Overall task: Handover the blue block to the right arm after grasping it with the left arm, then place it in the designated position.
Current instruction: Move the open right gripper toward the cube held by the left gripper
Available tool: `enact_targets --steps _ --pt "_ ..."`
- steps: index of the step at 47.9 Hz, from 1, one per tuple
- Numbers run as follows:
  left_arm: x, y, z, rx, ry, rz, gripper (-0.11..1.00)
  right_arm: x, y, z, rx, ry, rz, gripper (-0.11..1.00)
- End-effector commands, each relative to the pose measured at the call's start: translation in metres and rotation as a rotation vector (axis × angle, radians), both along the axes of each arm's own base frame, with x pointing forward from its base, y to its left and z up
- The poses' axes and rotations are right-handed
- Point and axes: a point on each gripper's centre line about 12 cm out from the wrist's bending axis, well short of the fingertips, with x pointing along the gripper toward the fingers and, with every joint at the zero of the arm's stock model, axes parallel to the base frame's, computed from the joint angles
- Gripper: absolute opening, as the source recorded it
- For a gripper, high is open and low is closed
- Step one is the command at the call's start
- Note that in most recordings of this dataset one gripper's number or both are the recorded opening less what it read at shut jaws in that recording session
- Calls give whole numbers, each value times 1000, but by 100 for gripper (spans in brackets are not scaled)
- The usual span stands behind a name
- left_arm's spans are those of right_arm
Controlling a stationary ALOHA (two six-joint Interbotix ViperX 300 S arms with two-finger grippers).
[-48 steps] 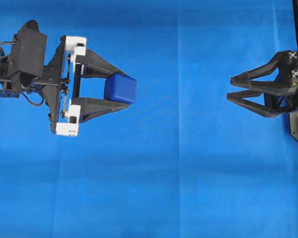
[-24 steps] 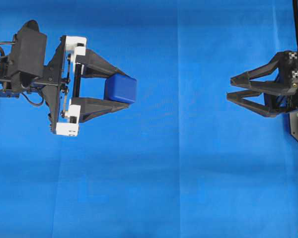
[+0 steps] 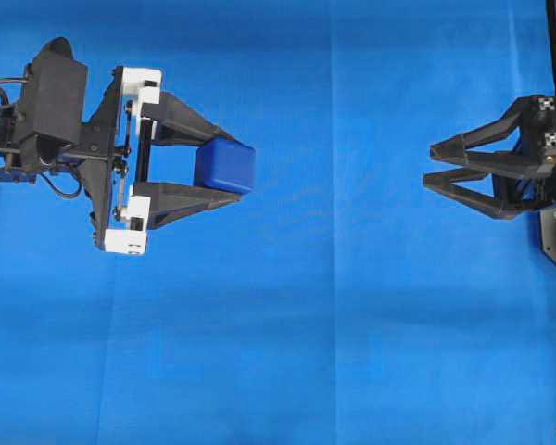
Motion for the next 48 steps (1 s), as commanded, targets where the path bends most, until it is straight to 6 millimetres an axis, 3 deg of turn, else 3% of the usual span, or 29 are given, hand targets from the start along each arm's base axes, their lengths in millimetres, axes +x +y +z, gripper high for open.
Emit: enact_targets --steps 1,12,24,48 --pt "1 -1 11 -3 -34 -2 49 2 0 10 2 -27 3 96" --pt "1 -1 11 -3 -35 -3 49 5 0 12 1 -27 5 96" --pt "1 -1 10 -3 -34 -3 49 29 2 20 4 -19 18 96" --pt "1 -3 11 -18 -35 -8 49 123 4 35 -50 4 58 96"
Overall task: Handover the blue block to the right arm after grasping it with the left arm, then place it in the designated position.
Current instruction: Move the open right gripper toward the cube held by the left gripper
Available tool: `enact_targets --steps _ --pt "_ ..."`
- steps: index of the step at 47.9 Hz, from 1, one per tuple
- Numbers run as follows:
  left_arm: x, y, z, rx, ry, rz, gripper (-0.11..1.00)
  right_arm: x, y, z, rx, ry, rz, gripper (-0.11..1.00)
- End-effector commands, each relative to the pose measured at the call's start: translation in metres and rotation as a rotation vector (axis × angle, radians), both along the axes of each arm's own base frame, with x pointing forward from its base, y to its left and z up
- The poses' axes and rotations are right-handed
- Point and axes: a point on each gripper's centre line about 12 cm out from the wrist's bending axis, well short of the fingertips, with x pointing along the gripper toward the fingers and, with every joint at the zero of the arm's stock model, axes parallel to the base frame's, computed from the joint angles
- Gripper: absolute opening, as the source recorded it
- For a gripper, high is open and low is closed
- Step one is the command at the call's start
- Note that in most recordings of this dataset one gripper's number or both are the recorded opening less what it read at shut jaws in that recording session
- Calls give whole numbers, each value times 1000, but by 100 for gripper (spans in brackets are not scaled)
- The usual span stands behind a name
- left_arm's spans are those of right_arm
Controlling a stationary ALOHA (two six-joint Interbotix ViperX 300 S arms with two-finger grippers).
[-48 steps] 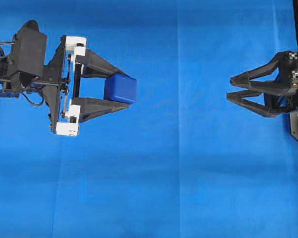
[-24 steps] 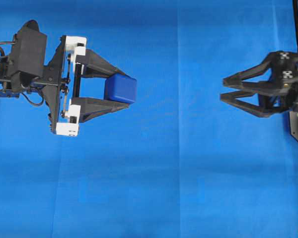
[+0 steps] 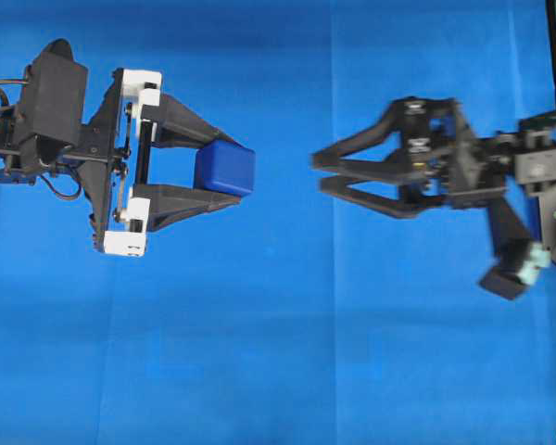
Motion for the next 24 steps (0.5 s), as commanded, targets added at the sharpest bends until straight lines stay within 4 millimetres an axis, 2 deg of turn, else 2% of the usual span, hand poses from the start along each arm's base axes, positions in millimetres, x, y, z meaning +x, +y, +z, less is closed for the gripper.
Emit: enact_targets --steps 1,13,24 --pt "1 -2 11 -6 -34 -4 49 16 0 14 2 -33 5 96" --pt "1 -2 11 -8 -35 -4 49 59 -1 15 2 -25 5 96" --pt "1 -2 11 -8 -35 -4 49 82 -1 19 2 -36 6 96"
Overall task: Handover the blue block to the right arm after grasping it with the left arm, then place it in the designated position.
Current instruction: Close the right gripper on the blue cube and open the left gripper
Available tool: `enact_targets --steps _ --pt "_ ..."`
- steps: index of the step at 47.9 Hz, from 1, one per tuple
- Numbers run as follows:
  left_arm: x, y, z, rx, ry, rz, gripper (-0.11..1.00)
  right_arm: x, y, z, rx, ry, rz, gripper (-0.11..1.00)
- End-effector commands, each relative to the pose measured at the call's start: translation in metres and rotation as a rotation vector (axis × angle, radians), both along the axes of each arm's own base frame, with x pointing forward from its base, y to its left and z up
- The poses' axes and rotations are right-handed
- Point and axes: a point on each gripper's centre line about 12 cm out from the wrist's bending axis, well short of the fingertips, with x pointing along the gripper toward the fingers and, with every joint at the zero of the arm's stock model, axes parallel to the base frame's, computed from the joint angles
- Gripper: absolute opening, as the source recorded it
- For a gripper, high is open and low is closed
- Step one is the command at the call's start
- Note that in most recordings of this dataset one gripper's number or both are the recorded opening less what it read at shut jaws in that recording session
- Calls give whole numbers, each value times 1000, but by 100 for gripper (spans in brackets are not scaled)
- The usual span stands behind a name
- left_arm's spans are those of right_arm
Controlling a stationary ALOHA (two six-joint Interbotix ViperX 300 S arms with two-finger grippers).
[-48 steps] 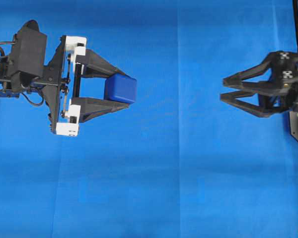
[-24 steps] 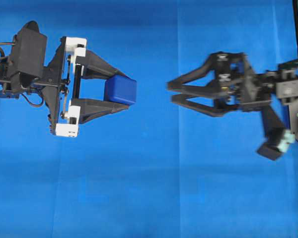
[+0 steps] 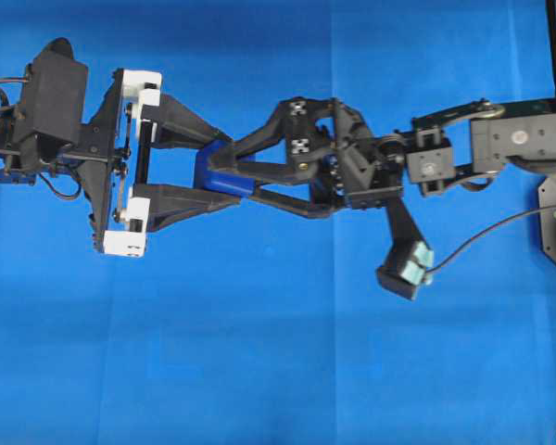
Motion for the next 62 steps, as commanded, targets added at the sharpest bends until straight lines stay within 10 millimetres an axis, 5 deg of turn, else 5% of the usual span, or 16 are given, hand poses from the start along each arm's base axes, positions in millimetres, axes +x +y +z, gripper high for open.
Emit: enact_targets --steps 1,23,33,62 --pt "1 -2 11 -1 -35 -5 49 6 0 17 1 -44 2 96" --pt "1 -2 11 -2 -37 -5 49 9 -3 15 -3 -25 -16 92" --pt "1 -2 12 -2 -38 -5 49 10 -8 14 -13 20 -62 45" --pt "1 -2 11 9 -36 -7 49 9 -8 14 -8 23 -65 46"
